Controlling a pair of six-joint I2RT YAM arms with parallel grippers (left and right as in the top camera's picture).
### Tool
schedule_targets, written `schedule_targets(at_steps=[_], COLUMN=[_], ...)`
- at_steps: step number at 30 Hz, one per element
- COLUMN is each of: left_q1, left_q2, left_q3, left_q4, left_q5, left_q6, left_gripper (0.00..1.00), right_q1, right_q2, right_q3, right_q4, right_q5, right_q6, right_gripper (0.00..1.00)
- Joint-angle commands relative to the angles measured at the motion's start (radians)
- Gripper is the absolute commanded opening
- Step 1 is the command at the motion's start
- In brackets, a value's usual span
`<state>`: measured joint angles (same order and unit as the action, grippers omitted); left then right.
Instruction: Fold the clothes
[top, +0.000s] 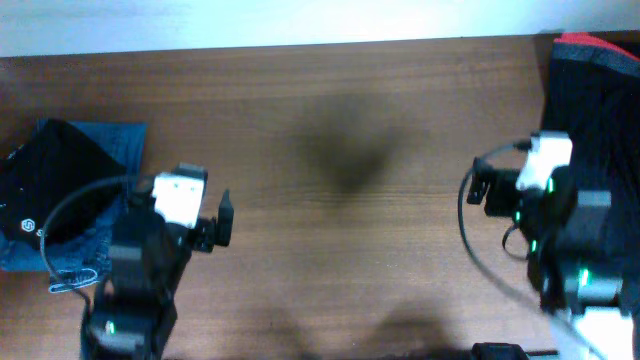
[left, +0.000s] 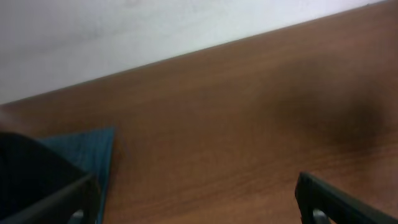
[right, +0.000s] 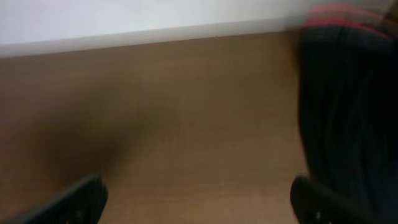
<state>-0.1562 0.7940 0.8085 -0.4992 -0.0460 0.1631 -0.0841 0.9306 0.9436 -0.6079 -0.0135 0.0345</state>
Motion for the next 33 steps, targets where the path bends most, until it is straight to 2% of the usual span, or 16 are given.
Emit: schedule_targets(at_steps=[1,4,9,12,13,20,24,33], left_q1=[-0.003,-0.003,-0.003,0.004,0.010,0.015,0.015,0.015], left_q2=[0.117,0.187,0.231,0.277,0.308,0.532,0.603,0.610], left_q3=[0.160,0.265,0.288,0.297,0.314,0.522,0.569,0.569], left_q4=[-0.113,-0.192,-0.169,-0.161,-0.166,-0.280,-0.288,-0.280], left_q5=[0.071,0.174,0.180,0.178,0.179,0.181,0.181,0.177], left_q6=[-0.016,-0.016,-0.021,-0.064,-0.071,-0.072,-0.072,-0.072], left_gripper=[0.99,0.99,0.99,0.99,0.99,0.99,0.99,0.99], right_q1=[-0.001,-0.008,-0.130,-0.195,-0.222,-0.292,-0.317,-0.330], right_q2=[0.160,0.308,0.522,0.675,0.784,1.170,1.330,1.524], right_q3=[0.172,0.289,0.422,0.541,0.643,1.015,1.091,1.091], right_q4=[-0.111,-0.145,0.039,0.106,0.122,0.138,0.204,0.428], right_q5=[0.003,0.026,0.050,0.055,0.087,0.157,0.157,0.157], right_q6=[0.011,-0.037,-0.061,-0.101,-0.122,-0.132,-0.143,-0.143], right_gripper=[0.99,0.99,0.99,0.99,0.99,0.99,0.99,0.99])
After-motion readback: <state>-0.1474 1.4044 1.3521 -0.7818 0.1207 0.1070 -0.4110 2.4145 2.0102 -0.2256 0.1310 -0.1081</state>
